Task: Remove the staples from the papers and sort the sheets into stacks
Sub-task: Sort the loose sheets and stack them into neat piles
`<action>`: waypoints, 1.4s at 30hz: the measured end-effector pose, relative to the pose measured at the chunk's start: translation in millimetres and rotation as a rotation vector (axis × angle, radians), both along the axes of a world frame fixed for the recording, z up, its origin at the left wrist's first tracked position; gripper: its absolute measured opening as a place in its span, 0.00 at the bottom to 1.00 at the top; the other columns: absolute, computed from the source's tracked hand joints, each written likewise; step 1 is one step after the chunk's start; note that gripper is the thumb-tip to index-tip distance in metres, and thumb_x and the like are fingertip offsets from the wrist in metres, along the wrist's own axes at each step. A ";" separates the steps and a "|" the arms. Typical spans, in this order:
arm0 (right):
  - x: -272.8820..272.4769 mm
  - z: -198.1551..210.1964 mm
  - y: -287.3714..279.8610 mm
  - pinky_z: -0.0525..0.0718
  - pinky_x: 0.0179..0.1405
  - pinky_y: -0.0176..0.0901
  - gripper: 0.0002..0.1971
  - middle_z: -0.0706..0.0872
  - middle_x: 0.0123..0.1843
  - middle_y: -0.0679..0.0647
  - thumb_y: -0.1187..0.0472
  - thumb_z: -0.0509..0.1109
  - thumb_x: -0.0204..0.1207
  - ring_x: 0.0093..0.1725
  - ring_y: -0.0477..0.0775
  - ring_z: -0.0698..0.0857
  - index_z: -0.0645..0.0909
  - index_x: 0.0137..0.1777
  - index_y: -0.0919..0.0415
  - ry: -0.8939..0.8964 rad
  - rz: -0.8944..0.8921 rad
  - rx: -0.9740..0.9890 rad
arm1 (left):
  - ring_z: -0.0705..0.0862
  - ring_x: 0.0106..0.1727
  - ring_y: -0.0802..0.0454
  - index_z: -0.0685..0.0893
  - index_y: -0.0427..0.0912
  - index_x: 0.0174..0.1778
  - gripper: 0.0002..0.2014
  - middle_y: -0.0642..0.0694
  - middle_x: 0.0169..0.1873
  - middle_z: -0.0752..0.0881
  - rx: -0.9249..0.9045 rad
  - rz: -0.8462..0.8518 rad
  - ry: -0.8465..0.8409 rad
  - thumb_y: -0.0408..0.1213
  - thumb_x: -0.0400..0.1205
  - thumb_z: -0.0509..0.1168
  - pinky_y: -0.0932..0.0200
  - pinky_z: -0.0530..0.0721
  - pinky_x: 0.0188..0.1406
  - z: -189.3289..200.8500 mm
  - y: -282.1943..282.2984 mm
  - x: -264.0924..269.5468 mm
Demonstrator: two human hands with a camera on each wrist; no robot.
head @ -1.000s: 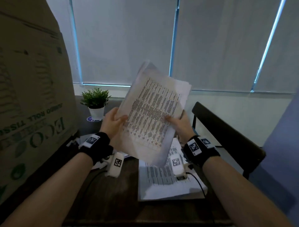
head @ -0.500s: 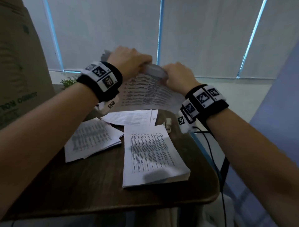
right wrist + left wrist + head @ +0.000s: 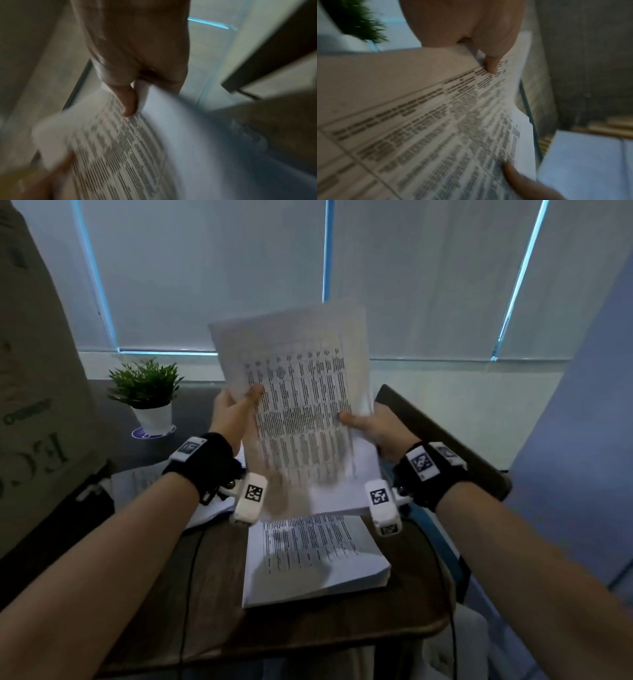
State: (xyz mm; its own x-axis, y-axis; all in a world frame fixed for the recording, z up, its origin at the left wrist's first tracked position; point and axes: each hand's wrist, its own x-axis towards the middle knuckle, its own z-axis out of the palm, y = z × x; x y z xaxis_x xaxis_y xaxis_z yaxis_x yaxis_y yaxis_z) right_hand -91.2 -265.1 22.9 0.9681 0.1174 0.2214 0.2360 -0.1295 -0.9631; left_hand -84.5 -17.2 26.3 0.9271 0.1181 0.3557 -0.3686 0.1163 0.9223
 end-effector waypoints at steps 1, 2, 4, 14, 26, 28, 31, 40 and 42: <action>1.9 -6.3 4.8 0.85 0.64 0.58 0.24 0.88 0.62 0.64 0.63 0.78 0.73 0.58 0.61 0.89 0.80 0.68 0.69 -0.009 0.008 -0.018 | 0.87 0.56 0.46 0.75 0.42 0.67 0.16 0.44 0.57 0.86 0.042 0.051 -0.038 0.39 0.84 0.63 0.45 0.85 0.56 2.3 -5.3 0.1; 1.1 -10.7 8.8 0.86 0.63 0.59 0.27 0.88 0.63 0.64 0.61 0.80 0.71 0.58 0.60 0.89 0.79 0.69 0.68 -0.016 0.014 -0.004 | 0.86 0.57 0.48 0.74 0.44 0.67 0.15 0.46 0.57 0.85 0.098 0.084 -0.068 0.38 0.84 0.61 0.46 0.85 0.56 7.1 -12.0 -5.6; -1.3 -17.8 12.9 0.85 0.61 0.66 0.31 0.87 0.63 0.66 0.57 0.82 0.69 0.60 0.65 0.88 0.78 0.70 0.68 -0.023 0.034 0.113 | 0.85 0.57 0.51 0.73 0.45 0.65 0.12 0.49 0.56 0.84 0.156 0.137 -0.157 0.37 0.86 0.58 0.50 0.86 0.54 14.3 -19.8 -11.6; -4.9 -50.3 8.3 0.80 0.65 0.73 0.29 0.85 0.67 0.65 0.64 0.82 0.70 0.66 0.69 0.85 0.79 0.71 0.66 0.113 0.166 0.288 | 0.86 0.55 0.47 0.73 0.38 0.68 0.31 0.44 0.56 0.85 0.046 0.104 -0.048 0.55 0.76 0.67 0.38 0.82 0.60 -37.3 -5.8 -8.9; 8.9 -78.2 6.4 0.80 0.67 0.68 0.34 0.88 0.64 0.53 0.54 0.88 0.60 0.65 0.60 0.86 0.82 0.68 0.55 0.187 0.091 0.105 | 0.83 0.62 0.44 0.75 0.44 0.69 0.32 0.43 0.63 0.84 0.025 -0.035 0.001 0.58 0.73 0.68 0.40 0.81 0.62 -55.9 -3.1 -4.2; 11.3 -110.8 6.8 0.77 0.70 0.70 0.28 0.88 0.63 0.54 0.57 0.85 0.64 0.65 0.59 0.85 0.84 0.65 0.57 0.281 0.047 -0.021 | 0.83 0.62 0.48 0.77 0.48 0.68 0.31 0.48 0.62 0.84 0.125 -0.056 0.141 0.60 0.71 0.70 0.49 0.82 0.60 -90.4 -4.6 -11.7; 9.9 -112.6 16.8 0.78 0.70 0.68 0.22 0.87 0.64 0.59 0.57 0.79 0.73 0.66 0.61 0.84 0.83 0.66 0.60 0.156 -0.022 0.009 | 0.86 0.55 0.49 0.80 0.50 0.59 0.18 0.51 0.52 0.87 0.104 0.091 0.116 0.51 0.75 0.70 0.57 0.86 0.47 -98.8 -13.8 -19.9; -38.0 -66.7 2.2 0.77 0.28 0.21 0.18 0.86 0.56 0.52 0.59 0.70 0.82 0.39 0.38 0.83 0.80 0.68 0.68 0.198 0.007 -0.407 | 0.85 0.52 0.43 0.81 0.31 0.58 0.13 0.40 0.53 0.86 0.549 0.203 0.282 0.37 0.84 0.61 0.50 0.83 0.53 -100.6 13.2 -12.7; -45.8 -82.2 2.3 0.78 0.31 0.22 0.17 0.86 0.57 0.54 0.60 0.69 0.83 0.41 0.41 0.84 0.81 0.68 0.68 0.291 0.007 -0.447 | 0.85 0.55 0.40 0.82 0.33 0.59 0.13 0.38 0.55 0.86 0.569 0.158 0.364 0.38 0.85 0.61 0.46 0.82 0.58 -123.1 11.0 -23.4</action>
